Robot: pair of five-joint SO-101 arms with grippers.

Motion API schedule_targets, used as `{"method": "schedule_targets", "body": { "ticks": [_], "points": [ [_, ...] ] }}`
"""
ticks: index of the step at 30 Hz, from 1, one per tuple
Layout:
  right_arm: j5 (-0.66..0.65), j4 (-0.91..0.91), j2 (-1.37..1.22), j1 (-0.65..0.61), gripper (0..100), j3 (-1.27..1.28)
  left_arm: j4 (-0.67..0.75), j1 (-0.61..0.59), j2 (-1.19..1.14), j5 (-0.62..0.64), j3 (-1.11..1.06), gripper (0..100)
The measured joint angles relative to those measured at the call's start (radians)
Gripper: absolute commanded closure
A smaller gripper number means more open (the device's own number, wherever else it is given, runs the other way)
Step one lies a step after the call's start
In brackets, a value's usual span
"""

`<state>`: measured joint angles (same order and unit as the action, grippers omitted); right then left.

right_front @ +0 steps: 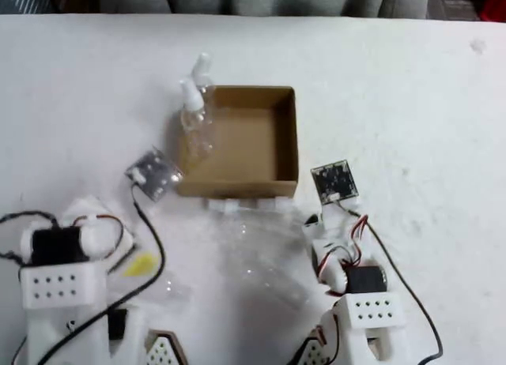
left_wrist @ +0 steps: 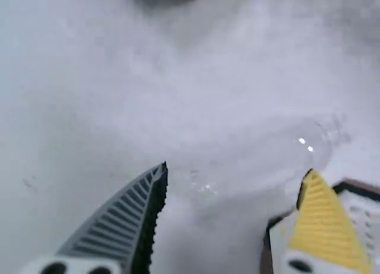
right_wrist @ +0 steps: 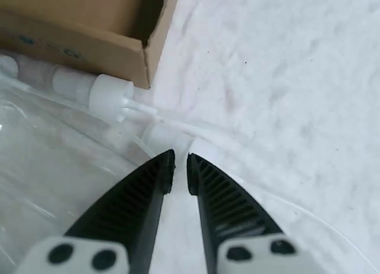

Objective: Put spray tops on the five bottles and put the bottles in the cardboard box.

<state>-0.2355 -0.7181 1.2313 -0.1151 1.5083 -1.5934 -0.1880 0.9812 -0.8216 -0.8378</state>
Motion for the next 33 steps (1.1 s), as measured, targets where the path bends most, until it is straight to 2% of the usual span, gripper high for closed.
{"method": "schedule_targets", "body": {
  "ticks": [4, 11, 15, 33],
  "points": [
    [0.000, 0.000, 0.000, 0.000, 98.2, 0.000, -0.091, 0.051, -0.081, -0.052, 0.017, 55],
    [0.000, 0.000, 0.000, 0.000, 98.2, 0.000, -0.121, 0.173, -0.158, -0.087, 0.023, 67],
    [0.000, 0.000, 0.000, 0.000, 98.2, 0.000, -0.109, 0.186, -0.230, -0.130, 0.000, 67],
    [0.000, 0.000, 0.000, 0.000, 98.2, 0.000, 0.493, 0.204, -0.278, -0.138, -0.482, 68]
  ]
}}
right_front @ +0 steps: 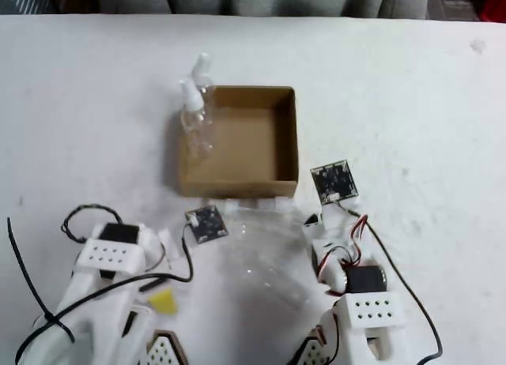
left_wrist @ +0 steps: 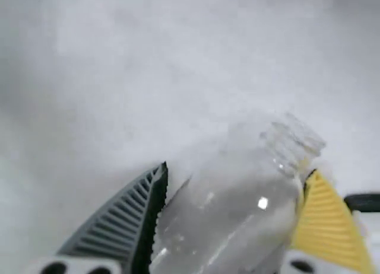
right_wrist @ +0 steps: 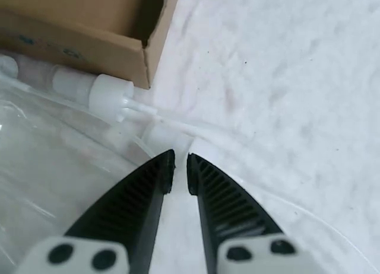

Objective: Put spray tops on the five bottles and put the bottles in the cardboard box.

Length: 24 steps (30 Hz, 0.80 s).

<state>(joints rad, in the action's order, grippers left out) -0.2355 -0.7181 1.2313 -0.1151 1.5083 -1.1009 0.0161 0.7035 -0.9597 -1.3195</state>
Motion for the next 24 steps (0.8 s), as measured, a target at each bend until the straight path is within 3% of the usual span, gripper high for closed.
{"method": "schedule_targets", "body": {
  "ticks": [4, 10, 13, 24],
  "points": [
    [0.000, 0.000, 0.000, 0.000, 98.2, 0.000, 0.064, -0.003, 0.000, 0.032, -0.029, 71],
    [0.000, 0.000, 0.000, 0.000, 98.2, 0.000, 0.066, 0.003, 0.000, 0.094, -0.029, 99],
    [0.000, 0.000, 0.000, 0.000, 98.2, 0.000, 0.063, 0.006, -0.002, 0.118, -0.029, 94],
    [0.000, 0.000, 0.000, 0.000, 98.2, 0.000, 0.041, 0.002, -0.003, 0.342, 0.035, 98]
  ]
}}
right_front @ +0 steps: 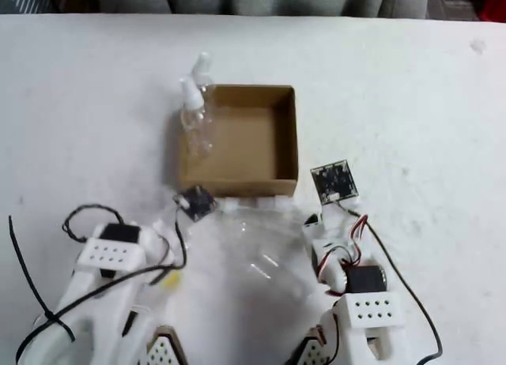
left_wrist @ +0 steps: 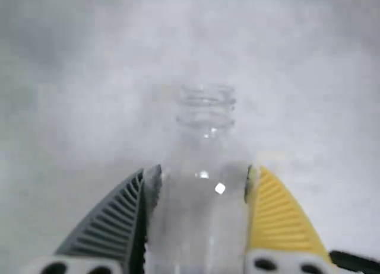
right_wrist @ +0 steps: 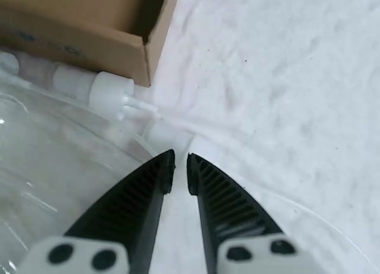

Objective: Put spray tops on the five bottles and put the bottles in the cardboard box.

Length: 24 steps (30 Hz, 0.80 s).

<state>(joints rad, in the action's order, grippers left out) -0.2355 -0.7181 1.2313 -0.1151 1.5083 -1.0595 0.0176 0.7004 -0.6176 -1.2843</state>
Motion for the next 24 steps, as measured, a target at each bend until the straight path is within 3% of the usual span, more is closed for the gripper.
{"method": "schedule_targets", "body": {
  "ticks": [8, 11, 15, 24],
  "points": [
    [0.000, 0.000, 0.000, 0.000, 98.2, 0.000, -0.373, -0.014, 0.000, 0.071, 0.356, 98],
    [0.000, 0.000, 0.000, 0.000, 98.2, 0.000, -0.427, -0.015, -0.006, 0.074, 0.428, 98],
    [-0.002, 0.000, 0.000, 0.021, 98.0, 0.000, -0.371, -0.017, -0.006, 0.101, 0.442, 98],
    [-0.028, 0.046, 0.000, 0.058, 98.1, 0.000, -0.011, -0.023, -0.006, 0.445, 0.226, 96]
  ]
}}
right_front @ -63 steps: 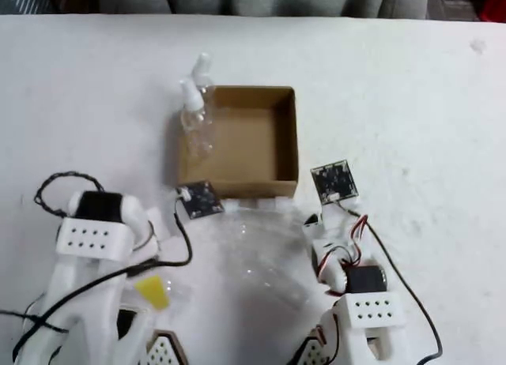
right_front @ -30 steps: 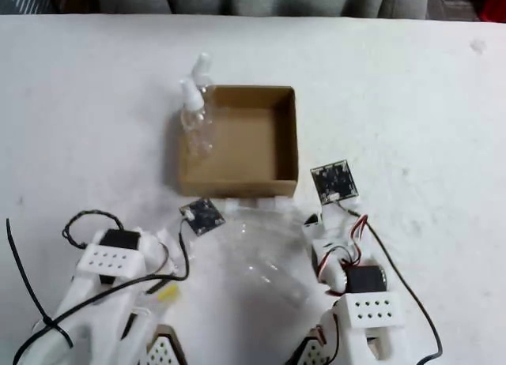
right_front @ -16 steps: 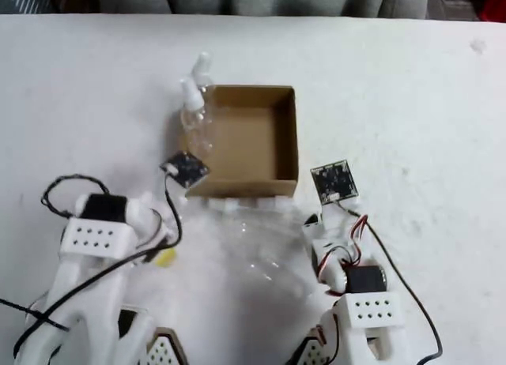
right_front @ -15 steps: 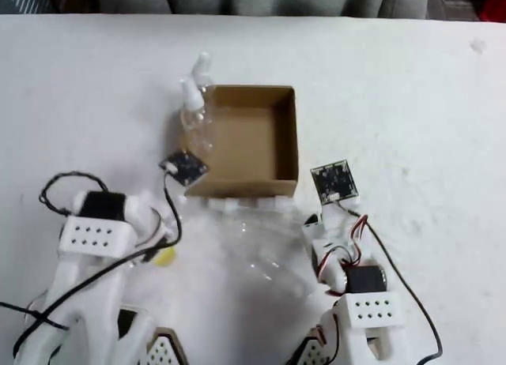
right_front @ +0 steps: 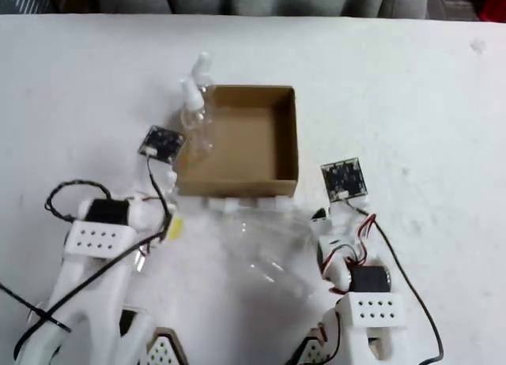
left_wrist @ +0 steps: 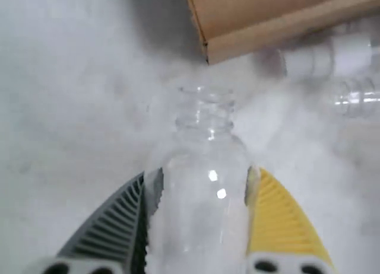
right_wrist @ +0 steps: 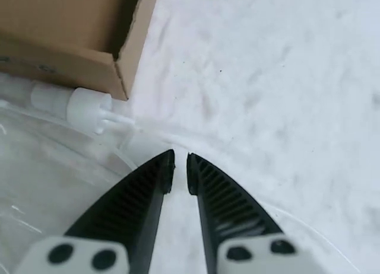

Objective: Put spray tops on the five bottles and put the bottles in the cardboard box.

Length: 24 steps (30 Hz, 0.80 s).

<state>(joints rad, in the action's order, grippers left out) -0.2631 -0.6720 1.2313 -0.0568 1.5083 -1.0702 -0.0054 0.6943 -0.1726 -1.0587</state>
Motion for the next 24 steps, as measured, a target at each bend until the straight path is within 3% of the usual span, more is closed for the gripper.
{"method": "schedule_targets", "body": {
  "ticks": [4, 9, 13, 24],
  "points": [
    [-0.126, 0.000, 0.000, -0.002, 98.1, 0.015, 0.069, 0.002, 0.000, 0.012, -0.095, 79],
    [-0.150, 0.000, 0.000, 0.000, 98.1, 0.025, 0.124, -0.038, 0.000, 0.014, -0.146, 60],
    [-0.157, 0.000, 0.000, 0.000, 98.1, 0.025, 0.126, -0.100, 0.000, 0.009, -0.146, 59],
    [-0.160, 0.000, 0.000, 0.000, 98.1, 0.025, 0.049, -0.137, 0.000, -0.272, -0.086, 61]
  ]
}}
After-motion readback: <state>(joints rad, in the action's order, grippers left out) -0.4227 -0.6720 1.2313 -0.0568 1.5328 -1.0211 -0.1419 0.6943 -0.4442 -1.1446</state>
